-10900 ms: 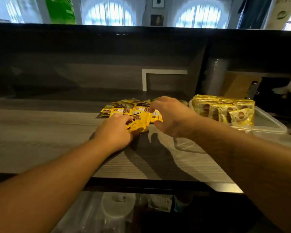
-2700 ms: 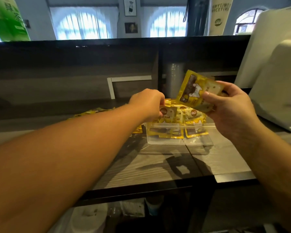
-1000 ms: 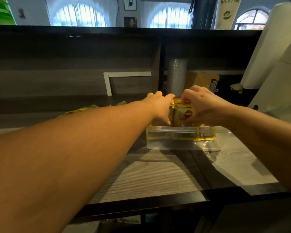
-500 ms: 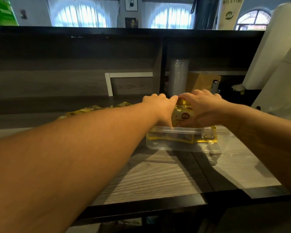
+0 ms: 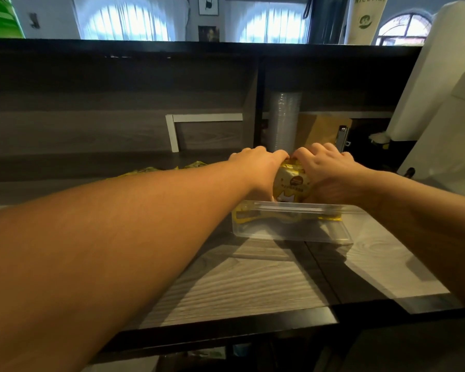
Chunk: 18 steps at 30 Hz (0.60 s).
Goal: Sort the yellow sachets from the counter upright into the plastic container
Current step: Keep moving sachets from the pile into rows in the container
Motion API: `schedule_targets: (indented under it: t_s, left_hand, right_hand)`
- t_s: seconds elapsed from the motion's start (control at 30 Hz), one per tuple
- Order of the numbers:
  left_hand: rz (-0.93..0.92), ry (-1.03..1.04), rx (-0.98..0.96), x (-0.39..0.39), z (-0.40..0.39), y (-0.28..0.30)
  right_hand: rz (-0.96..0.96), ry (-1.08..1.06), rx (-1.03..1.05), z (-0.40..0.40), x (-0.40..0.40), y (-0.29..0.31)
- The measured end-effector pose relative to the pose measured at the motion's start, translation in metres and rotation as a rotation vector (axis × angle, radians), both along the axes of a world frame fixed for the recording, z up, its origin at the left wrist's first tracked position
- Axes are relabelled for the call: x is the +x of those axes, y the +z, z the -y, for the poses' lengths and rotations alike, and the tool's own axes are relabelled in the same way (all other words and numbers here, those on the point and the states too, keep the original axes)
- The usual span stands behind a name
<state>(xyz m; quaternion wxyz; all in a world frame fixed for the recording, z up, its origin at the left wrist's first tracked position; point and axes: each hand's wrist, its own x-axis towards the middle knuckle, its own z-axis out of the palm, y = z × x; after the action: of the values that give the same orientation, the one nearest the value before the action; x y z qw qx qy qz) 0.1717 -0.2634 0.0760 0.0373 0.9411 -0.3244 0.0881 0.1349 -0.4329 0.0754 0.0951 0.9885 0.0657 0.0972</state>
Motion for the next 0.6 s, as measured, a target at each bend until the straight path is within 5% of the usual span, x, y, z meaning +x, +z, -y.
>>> schedule_targets:
  t_s: [0.17,0.43,0.6]
  left_hand:
    - [-0.042,-0.124,-0.097,-0.002,-0.003,0.006]
    - [0.193,-0.118,0.071,0.002,0.002,0.004]
    - [0.108,-0.063,0.149,0.006,0.005,0.005]
  right_hand:
    - [-0.044,-0.040,0.082,0.003,-0.002,0.002]
    - [-0.072,-0.031,0.162,0.002,0.002,0.004]
    - [-0.017,-0.072,0.081,-0.005,0.002,-0.003]
